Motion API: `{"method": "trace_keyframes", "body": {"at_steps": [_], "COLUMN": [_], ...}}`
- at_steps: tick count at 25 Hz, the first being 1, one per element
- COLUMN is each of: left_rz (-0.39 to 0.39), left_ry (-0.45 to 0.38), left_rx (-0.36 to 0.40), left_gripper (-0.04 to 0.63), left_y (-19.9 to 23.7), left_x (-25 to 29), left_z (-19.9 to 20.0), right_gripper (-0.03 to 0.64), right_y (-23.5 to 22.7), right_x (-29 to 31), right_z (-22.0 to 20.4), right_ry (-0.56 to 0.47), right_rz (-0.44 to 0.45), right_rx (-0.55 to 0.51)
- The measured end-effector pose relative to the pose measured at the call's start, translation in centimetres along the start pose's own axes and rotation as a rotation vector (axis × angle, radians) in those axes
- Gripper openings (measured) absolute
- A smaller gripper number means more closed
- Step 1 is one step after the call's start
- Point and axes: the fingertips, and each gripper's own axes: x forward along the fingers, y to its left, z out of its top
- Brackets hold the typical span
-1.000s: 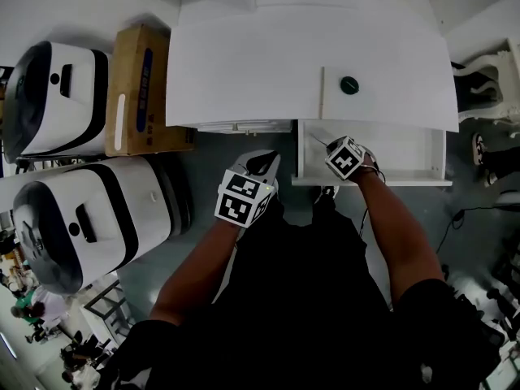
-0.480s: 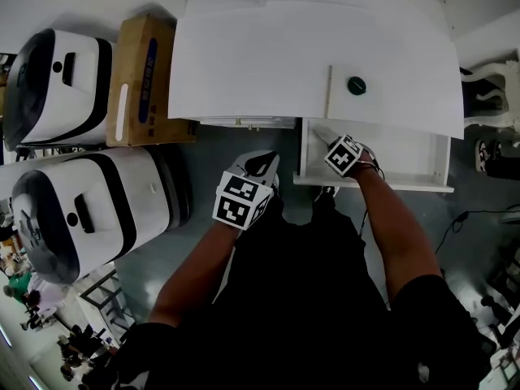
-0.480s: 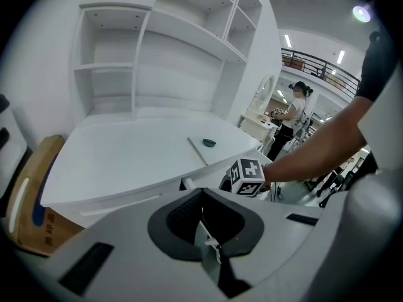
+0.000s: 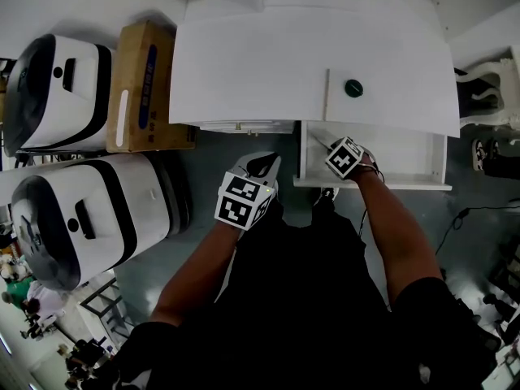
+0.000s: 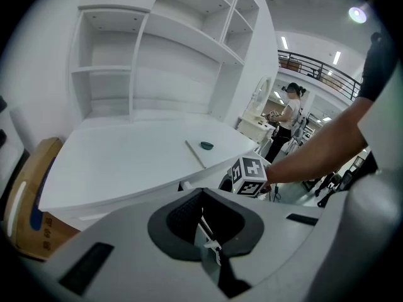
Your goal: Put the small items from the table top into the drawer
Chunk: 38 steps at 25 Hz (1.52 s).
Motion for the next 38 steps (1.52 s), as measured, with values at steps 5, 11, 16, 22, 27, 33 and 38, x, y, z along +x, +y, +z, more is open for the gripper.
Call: {"method": "trace_keyframes", "body": {"at_steps": [5,11,16,22,27,33,38], "left_rz": [-0.023,-0.041,-0.053,-0.089,-0.119,-0.129,-0.147], "left_ry": [-0.015,-0.039,-0.064,-0.094,-0.121,-0.136,-0.162], "left_rx": [0.027,0.046,0.065,0.08,0.101,0.13,0.135], "left_gripper": [0.009,0.009,0.009,0.009,0.009,0.009,0.009], "left_y": [-0.5,-0.7,-0.8,-1.7,-2.7,-2.9,-3.8], "left_x": [0.0,-0.3,-0.7,-1.6,-2.7,-2.8,-3.6], "left_z": [0.6,1.7,2.7,3.7,4.6,5.0,5.8], "right_gripper": [0.032,0.032,0.032,0.032,0.032,0.032,0.032], "right_y": [-0.1,-0.8,-0.5,1.8,3.1,4.1,4.6], "right_x": [-1.7,-5.3,-10.0,-15.9,-20.3,-25.1,-27.1], "right_z": [0.5,1.5,2.9,4.3,4.9,5.6,5.7], "right_ry": [-0.04,-0.176,-0.337,-0.511,-0.654,-0.785,-0.824], "right_rz": [-0.037,-0.09,-0.114,-0.133,-0.132,-0.138,-0.171], "right_rx": [0.033,0.184,0.309,0.361,0.447,0.5,0.482]}}
